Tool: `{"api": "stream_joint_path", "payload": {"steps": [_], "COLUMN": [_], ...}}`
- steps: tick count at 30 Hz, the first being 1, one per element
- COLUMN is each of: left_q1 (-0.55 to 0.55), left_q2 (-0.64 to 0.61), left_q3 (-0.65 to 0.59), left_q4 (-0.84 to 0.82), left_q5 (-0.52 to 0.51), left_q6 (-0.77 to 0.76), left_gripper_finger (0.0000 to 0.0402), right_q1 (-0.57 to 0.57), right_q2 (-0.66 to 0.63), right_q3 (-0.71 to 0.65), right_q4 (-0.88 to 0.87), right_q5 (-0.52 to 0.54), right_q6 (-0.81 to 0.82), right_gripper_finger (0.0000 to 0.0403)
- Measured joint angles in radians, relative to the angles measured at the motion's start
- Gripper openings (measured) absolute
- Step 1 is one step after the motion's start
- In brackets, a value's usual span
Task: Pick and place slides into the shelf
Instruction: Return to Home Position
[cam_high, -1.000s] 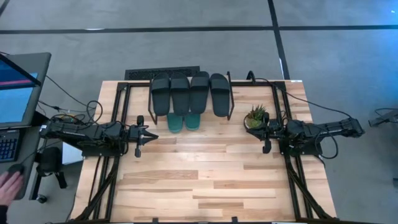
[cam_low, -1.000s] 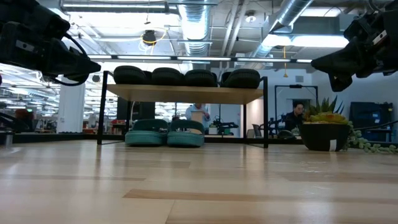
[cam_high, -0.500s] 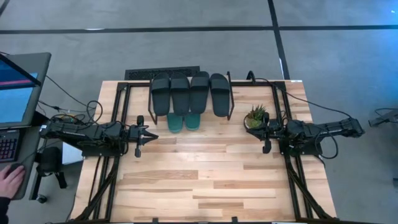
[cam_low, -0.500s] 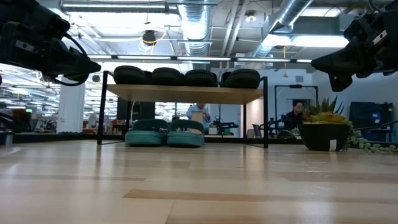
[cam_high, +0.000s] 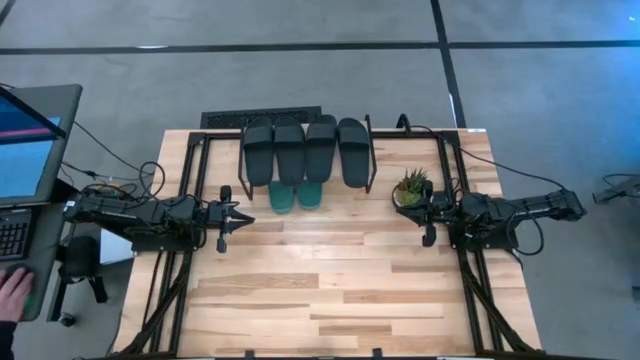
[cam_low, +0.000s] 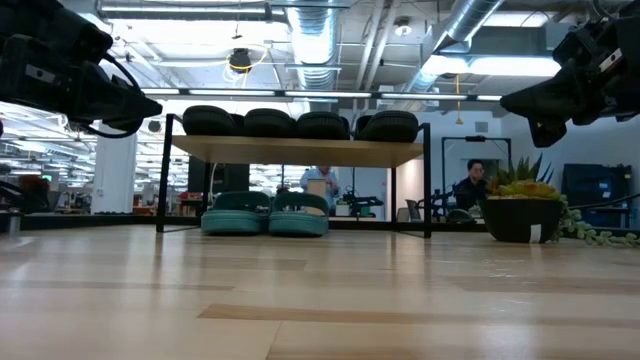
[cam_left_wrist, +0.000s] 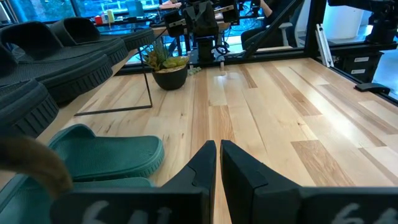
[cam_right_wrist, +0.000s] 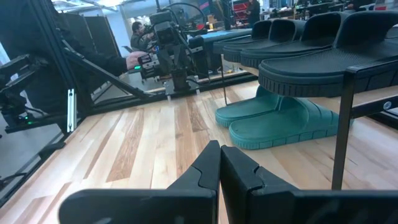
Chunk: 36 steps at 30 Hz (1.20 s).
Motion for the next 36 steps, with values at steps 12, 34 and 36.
{"api": "stream_joint_path", "payload": {"steps": [12, 34, 36], "left_q1": [0.0, 0.0, 0.0], "left_q2": [0.0, 0.0, 0.0], "left_q3": [0.0, 0.0, 0.0], "left_q4": [0.0, 0.0, 0.0], "left_q5": [0.0, 0.0, 0.0], "left_q6": [0.001, 0.0, 0.0], "left_gripper_finger": [0.0014, 0.0014, 0.0014], "right_q1": [0.0, 0.0, 0.0], "right_q2": [0.0, 0.0, 0.0], "right_q3": [0.0, 0.0, 0.0], "right_q4": [0.0, 0.0, 0.0], "right_q5": [0.0, 0.0, 0.0], "right_q6": [0.0, 0.0, 0.0], "right_gripper_finger": [0.0, 0.0, 0.0]}}
